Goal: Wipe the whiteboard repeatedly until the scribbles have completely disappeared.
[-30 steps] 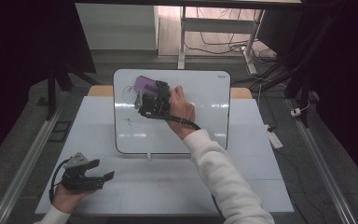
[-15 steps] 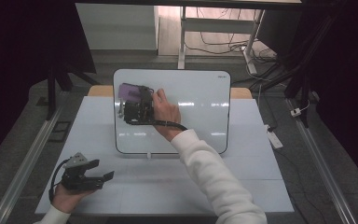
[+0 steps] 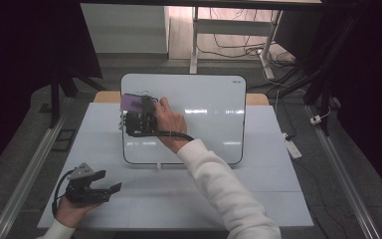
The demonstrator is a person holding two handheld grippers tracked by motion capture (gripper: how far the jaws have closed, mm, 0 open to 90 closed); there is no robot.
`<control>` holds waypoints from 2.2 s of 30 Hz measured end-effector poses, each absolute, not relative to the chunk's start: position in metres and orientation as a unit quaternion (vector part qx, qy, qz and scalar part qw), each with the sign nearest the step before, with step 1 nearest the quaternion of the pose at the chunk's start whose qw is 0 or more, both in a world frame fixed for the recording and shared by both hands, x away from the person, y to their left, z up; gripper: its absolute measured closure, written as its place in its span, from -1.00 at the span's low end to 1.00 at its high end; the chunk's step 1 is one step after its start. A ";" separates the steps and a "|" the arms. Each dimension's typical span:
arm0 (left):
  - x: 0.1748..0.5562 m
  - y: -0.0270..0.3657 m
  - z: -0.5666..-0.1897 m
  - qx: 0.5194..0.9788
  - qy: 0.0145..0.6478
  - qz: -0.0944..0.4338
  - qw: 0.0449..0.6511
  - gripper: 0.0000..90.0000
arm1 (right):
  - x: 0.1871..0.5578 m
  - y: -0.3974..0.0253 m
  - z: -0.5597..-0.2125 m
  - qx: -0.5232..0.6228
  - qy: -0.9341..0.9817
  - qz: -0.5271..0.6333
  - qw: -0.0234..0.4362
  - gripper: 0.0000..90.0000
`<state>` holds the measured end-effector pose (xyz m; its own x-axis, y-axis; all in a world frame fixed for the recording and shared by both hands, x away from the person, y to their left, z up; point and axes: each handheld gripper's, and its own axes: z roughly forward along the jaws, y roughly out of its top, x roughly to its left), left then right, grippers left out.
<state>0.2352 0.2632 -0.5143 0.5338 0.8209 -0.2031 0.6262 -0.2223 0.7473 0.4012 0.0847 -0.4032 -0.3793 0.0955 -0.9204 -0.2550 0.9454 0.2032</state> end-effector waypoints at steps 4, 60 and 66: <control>0.235 0.263 -0.514 0.773 0.467 0.119 0.413 -0.60 | 0.419 0.071 -0.386 -0.007 0.812 0.184 0.554 -0.11; 0.235 0.263 -0.514 0.772 0.468 0.117 0.413 -0.60 | 0.430 0.041 -0.371 0.054 0.810 0.177 0.557 -0.11; 0.235 0.263 -0.514 0.773 0.468 0.117 0.413 -0.60 | 0.412 0.065 -0.391 -0.019 0.816 0.157 0.556 -0.11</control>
<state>0.2348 0.2632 -0.5139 0.5350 0.8198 -0.2044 0.6260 -0.2222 0.7475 0.4121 0.0651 -0.3914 -0.3819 0.1430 -0.9131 -0.2053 0.9501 0.2347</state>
